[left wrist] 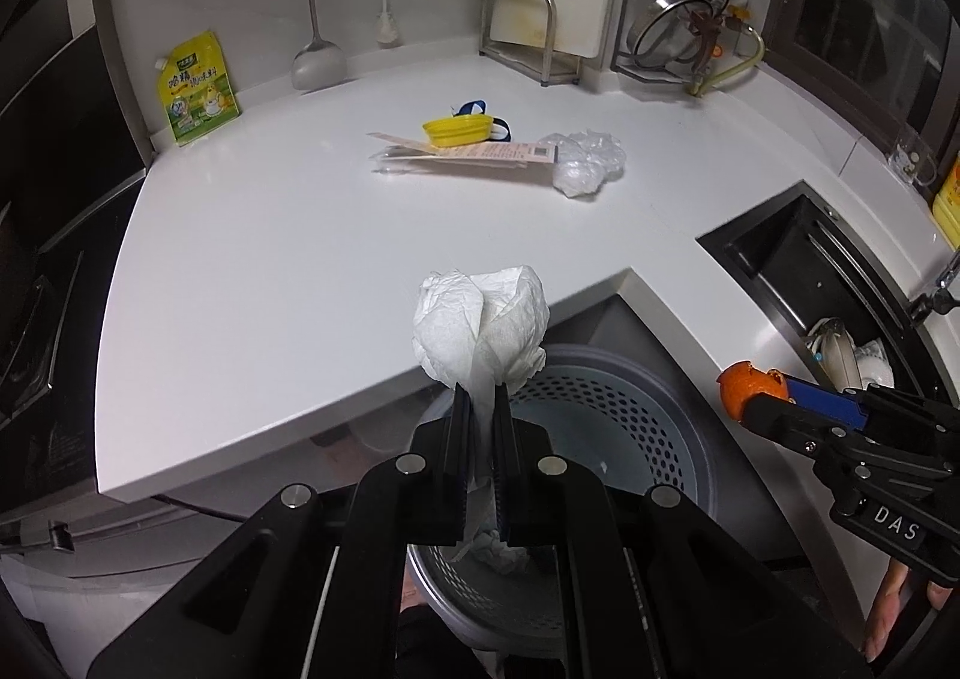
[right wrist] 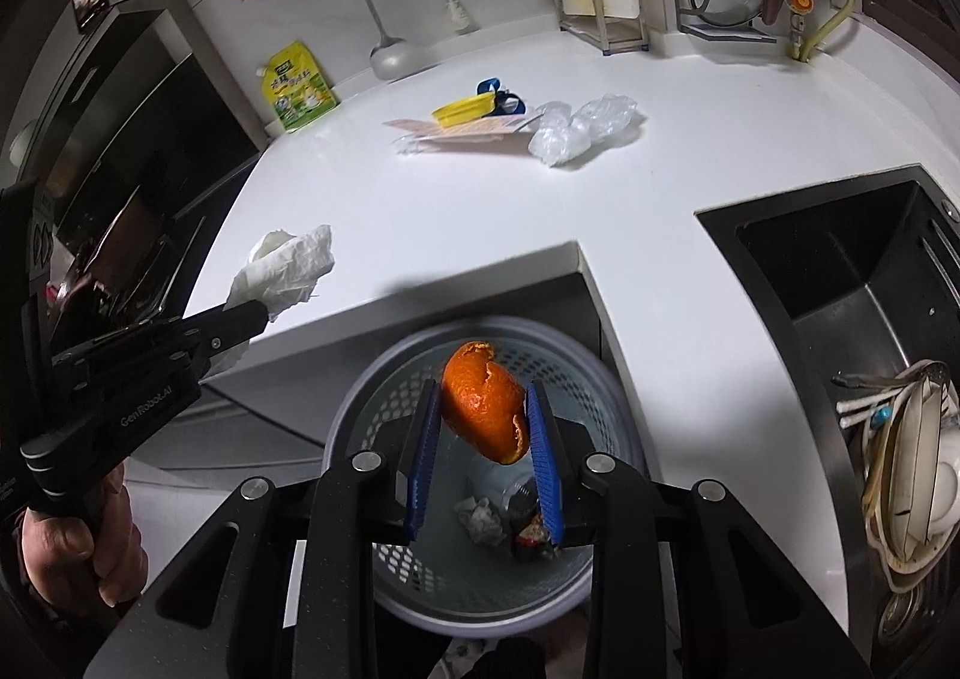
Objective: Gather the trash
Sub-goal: 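Carry the orange peel and tissue with both tools over the wastebasket, then open both tools to drop the peel and tissue into the wastebasket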
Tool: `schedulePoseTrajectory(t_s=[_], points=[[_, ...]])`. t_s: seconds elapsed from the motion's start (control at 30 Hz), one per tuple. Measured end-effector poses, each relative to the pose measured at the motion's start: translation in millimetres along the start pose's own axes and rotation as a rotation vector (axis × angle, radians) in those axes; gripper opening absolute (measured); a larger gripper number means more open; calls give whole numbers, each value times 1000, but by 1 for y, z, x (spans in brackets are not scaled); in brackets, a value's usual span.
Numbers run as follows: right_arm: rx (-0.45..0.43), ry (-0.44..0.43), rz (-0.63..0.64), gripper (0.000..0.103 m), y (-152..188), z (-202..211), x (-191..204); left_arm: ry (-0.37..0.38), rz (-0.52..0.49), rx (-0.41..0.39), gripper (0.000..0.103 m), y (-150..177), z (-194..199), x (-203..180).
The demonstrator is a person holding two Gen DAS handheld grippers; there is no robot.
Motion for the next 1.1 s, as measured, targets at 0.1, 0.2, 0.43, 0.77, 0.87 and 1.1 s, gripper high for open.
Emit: schedulePoseTrajectory(t_s=[0.1,0.2,0.43,0.77,0.87,1.1], points=[[7,-5,12,28,9,2,4,4,3,14,7,10,1,-3],[11,-10,14,28,16,4,6,5,4,33,7,20,0,-6],[35,-15,5,28,30,1,6,9,-3,66,7,37,0,-12],[75,-24,0,28,43,-12,7,16,-7,99,7,53,-1,-14],[80,-26,3,28,43,-15,8,20,-5,107,8,54,-1,-15],[73,-32,4,31,41,-17,9,22,7,125,18,56,-1,-12]])
Point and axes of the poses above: each gripper's, at about its wrist camera, not at the fingertips, and z roughly against the way its jaws point, x to its left, y to its underside, the point moved 4 cm from there along -z, roughly the way its jaws point, and after that the axes turned 13 degrees about -y, right-handed, at the moved point
